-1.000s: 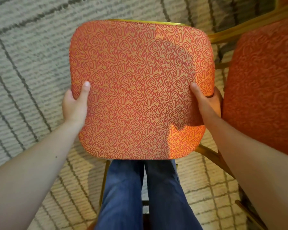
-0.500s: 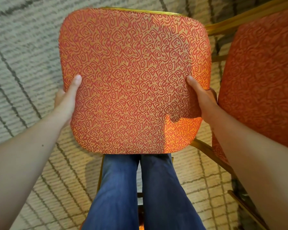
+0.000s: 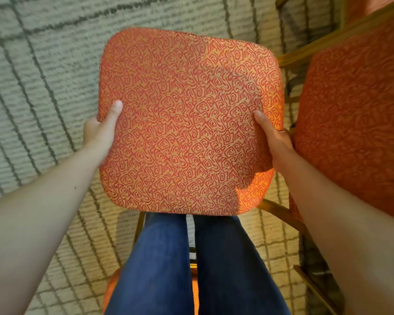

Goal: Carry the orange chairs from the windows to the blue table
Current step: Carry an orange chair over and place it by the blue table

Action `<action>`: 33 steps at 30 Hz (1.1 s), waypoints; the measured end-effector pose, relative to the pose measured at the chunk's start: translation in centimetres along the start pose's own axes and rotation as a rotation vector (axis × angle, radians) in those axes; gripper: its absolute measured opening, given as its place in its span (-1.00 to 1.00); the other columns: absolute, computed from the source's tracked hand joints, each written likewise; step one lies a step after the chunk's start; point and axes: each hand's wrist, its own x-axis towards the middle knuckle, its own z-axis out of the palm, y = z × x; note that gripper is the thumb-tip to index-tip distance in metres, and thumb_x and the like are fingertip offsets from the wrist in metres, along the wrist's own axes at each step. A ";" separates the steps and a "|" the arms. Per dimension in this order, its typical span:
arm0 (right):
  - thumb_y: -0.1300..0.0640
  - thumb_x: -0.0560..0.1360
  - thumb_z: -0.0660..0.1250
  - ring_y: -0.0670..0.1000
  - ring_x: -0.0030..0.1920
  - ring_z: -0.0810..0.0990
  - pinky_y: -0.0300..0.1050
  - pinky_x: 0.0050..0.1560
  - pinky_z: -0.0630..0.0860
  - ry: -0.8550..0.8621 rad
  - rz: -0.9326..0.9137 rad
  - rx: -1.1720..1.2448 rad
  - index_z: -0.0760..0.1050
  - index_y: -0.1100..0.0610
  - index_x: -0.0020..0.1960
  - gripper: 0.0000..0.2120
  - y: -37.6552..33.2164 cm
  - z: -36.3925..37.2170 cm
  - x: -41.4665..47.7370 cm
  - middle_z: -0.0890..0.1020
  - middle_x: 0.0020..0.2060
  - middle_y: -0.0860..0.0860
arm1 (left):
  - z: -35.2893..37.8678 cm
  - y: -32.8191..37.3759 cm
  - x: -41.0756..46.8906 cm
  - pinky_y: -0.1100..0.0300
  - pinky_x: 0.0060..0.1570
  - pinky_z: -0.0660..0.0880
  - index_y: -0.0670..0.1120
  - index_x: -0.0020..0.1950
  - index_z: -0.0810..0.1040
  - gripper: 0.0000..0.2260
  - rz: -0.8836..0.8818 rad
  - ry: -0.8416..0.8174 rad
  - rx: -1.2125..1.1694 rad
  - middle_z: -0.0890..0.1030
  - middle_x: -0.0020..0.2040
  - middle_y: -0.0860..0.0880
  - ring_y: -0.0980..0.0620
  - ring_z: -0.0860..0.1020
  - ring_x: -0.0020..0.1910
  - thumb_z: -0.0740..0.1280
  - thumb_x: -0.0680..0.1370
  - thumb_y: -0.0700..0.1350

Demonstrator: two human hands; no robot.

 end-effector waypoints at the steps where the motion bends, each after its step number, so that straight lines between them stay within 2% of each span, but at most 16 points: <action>1: -0.28 0.26 0.54 -0.02 -0.07 0.61 -0.09 0.02 0.50 -0.001 0.000 -0.009 0.51 0.06 0.31 -0.26 -0.6 -0.2 -1.2 0.63 -0.02 -0.05 | -0.9 0.5 -0.9 0.52 -0.48 0.37 0.05 -0.22 0.60 -0.51 -0.009 0.002 -0.007 0.58 -0.30 0.21 0.42 0.51 -0.43 0.32 0.25 0.46; 3: -0.28 0.26 0.54 0.01 -0.02 0.60 -0.08 0.05 0.50 -0.010 -0.024 -0.033 0.49 0.09 0.36 -0.21 -2.2 -0.7 -3.6 0.63 0.11 0.01 | -2.7 1.7 -2.6 0.45 -0.40 0.40 0.05 -0.20 0.60 -0.45 -0.021 0.001 -0.014 0.59 -0.27 0.20 0.37 0.52 -0.36 0.31 0.20 0.50; 6: -0.30 0.25 0.53 0.06 0.14 0.60 -0.03 0.22 0.50 -0.034 -0.071 -0.065 0.46 0.13 0.40 -0.15 -4.8 -1.6 -7.6 0.61 0.22 0.04 | -5.9 4.1 -5.3 0.33 -0.25 0.39 0.02 -0.13 0.60 -0.33 -0.026 0.008 -0.018 0.60 -0.23 0.14 0.24 0.54 -0.27 0.29 0.13 0.55; 9: -0.28 0.27 0.53 0.07 0.16 0.60 0.01 0.27 0.49 -0.032 -0.133 -0.070 0.46 0.16 0.39 -0.17 -7.4 -2.5 -11.5 0.62 0.21 0.05 | -8.7 6.8 -7.8 0.21 -0.13 0.44 -0.02 -0.13 0.61 -0.26 -0.017 0.026 -0.019 0.62 -0.22 0.05 0.09 0.57 -0.24 0.27 0.08 0.59; 12: -0.22 0.33 0.52 0.07 0.14 0.63 0.02 0.27 0.51 -0.063 -0.171 -0.065 0.48 0.17 0.37 -0.25 -9.2 -3.6 -14.9 0.63 0.19 0.07 | -11.0 8.9 -10.0 0.08 0.06 0.53 -0.08 0.03 0.63 -0.12 0.004 0.032 -0.033 0.65 -0.04 -0.08 -0.04 0.60 -0.06 0.27 0.05 0.59; 15: -0.19 0.36 0.50 0.08 0.11 0.63 -0.02 0.22 0.51 -0.096 -0.196 -0.076 0.49 0.18 0.35 -0.30 -10.8 -4.9 -17.9 0.64 0.18 0.07 | -12.8 10.4 -12.3 0.11 -0.01 0.50 -0.10 -0.01 0.61 -0.13 0.017 0.020 -0.048 0.63 -0.06 -0.12 -0.06 0.58 -0.09 0.25 0.05 0.59; 18: -0.20 0.36 0.50 0.06 -0.06 0.61 -0.06 0.08 0.49 -0.110 -0.215 -0.094 0.50 0.20 0.32 -0.32 -12.1 -6.1 -20.1 0.63 0.08 0.07 | -13.9 11.3 -14.1 0.13 -0.05 0.46 -0.15 0.05 0.61 -0.14 0.034 0.016 -0.087 0.63 -0.04 -0.14 -0.07 0.58 -0.10 0.29 0.14 0.55; 21: -0.20 0.35 0.50 0.10 0.04 0.63 0.00 0.18 0.51 -0.138 -0.232 -0.094 0.50 0.21 0.31 -0.31 -13.0 -6.6 -21.4 0.64 0.13 0.11 | -14.7 11.7 -14.8 0.11 0.00 0.47 -0.17 0.16 0.60 -0.16 0.054 0.019 -0.113 0.62 -0.02 -0.14 -0.09 0.59 -0.04 0.30 0.23 0.52; 23: -0.16 0.38 0.50 0.10 0.08 0.64 0.00 0.19 0.51 -0.163 -0.269 -0.076 0.52 0.20 0.31 -0.36 -13.1 -6.6 -21.7 0.65 0.14 0.10 | -15.0 11.8 -15.2 0.14 -0.04 0.42 -0.19 0.16 0.59 -0.18 0.070 0.032 -0.122 0.58 -0.06 -0.11 -0.06 0.55 -0.09 0.30 0.27 0.50; 28: -0.14 0.40 0.49 0.11 0.14 0.62 0.06 0.30 0.48 -0.179 -0.327 -0.040 0.51 0.19 0.34 -0.37 -13.9 -6.1 -21.9 0.65 0.17 0.12 | -16.2 13.4 -15.2 0.16 -0.07 0.37 -0.21 0.11 0.60 -0.09 0.118 0.077 -0.099 0.54 -0.11 -0.11 -0.05 0.51 -0.10 0.25 0.21 0.57; 31: -0.15 0.40 0.49 0.12 0.17 0.61 0.08 0.33 0.46 -0.186 -0.335 -0.037 0.50 0.20 0.35 -0.35 -14.4 -5.1 -21.8 0.64 0.18 0.12 | -17.0 14.5 -14.6 0.17 -0.07 0.36 -0.18 0.05 0.62 -0.15 0.142 0.081 -0.106 0.57 -0.11 -0.11 -0.04 0.52 -0.12 0.26 0.21 0.56; 33: -0.17 0.38 0.50 0.13 0.16 0.62 0.09 0.32 0.46 -0.183 -0.335 -0.036 0.50 0.21 0.35 -0.32 -15.0 -4.1 -21.6 0.64 0.18 0.14 | -17.6 15.2 -14.0 0.16 -0.05 0.39 -0.16 0.04 0.63 -0.17 0.160 0.086 -0.119 0.59 -0.09 -0.12 -0.08 0.56 -0.05 0.26 0.20 0.55</action>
